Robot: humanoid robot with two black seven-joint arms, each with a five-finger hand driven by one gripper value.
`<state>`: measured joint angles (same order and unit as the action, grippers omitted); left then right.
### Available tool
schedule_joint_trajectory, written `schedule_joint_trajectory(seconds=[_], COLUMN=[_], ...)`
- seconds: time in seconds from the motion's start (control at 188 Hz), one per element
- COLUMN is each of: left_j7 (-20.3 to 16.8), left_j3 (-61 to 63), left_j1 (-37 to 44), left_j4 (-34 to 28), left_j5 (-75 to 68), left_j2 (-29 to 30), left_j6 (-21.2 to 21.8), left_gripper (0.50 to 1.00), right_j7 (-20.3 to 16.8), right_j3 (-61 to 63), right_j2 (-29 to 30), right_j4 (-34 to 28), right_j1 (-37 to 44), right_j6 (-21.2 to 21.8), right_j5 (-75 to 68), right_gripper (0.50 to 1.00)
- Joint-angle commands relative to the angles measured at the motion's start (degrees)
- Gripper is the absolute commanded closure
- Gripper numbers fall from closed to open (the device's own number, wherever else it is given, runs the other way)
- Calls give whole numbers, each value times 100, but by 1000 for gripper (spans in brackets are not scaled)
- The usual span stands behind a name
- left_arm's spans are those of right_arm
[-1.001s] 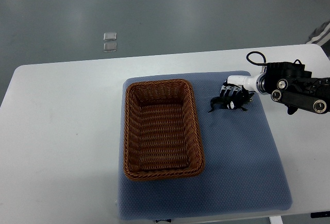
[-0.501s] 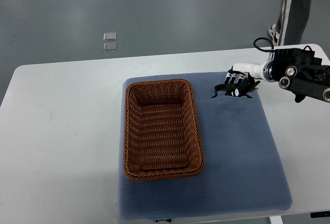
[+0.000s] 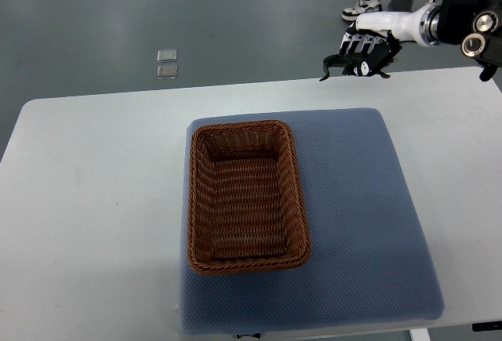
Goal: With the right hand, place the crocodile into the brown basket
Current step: 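Carry the crocodile over the wicker basket and lower it inside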
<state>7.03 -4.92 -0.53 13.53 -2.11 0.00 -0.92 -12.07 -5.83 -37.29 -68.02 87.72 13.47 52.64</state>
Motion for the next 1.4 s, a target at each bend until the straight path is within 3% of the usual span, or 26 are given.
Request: schedule_joint_trajectory(seconds=[0.0, 0.224, 0.581, 0.724, 1.113, 1.395], left_j7=[0, 0, 0, 0, 0, 0], left_j3=[0, 0, 0, 0, 0, 0], left_j1=[0, 0, 0, 0, 0, 0], left_j4=[0, 0, 18, 18, 9, 9], left_j5=[0, 0, 0, 0, 0, 0], left_j2=[0, 0, 0, 0, 0, 0], left_j6=[-4, -4, -4, -4, -4, -4], left_gripper=[500, 500, 500, 500, 500, 500], right_j7=[-15, 12, 179, 258, 276, 267], right_j3=[-33, -164, -648, -824, -850, -859], right_j2=[64, 627, 2595, 3079, 3264, 3387], right_j4=[-36, -106, 439, 650, 729, 729], right_j1=[316, 589, 545, 281, -202, -466], right_j6=[103, 112, -284, -345, -389, -407], right_j5=[-8, -17, -35, -26, -35, -26], right_gripper=[1000, 1000, 987, 983, 959, 910])
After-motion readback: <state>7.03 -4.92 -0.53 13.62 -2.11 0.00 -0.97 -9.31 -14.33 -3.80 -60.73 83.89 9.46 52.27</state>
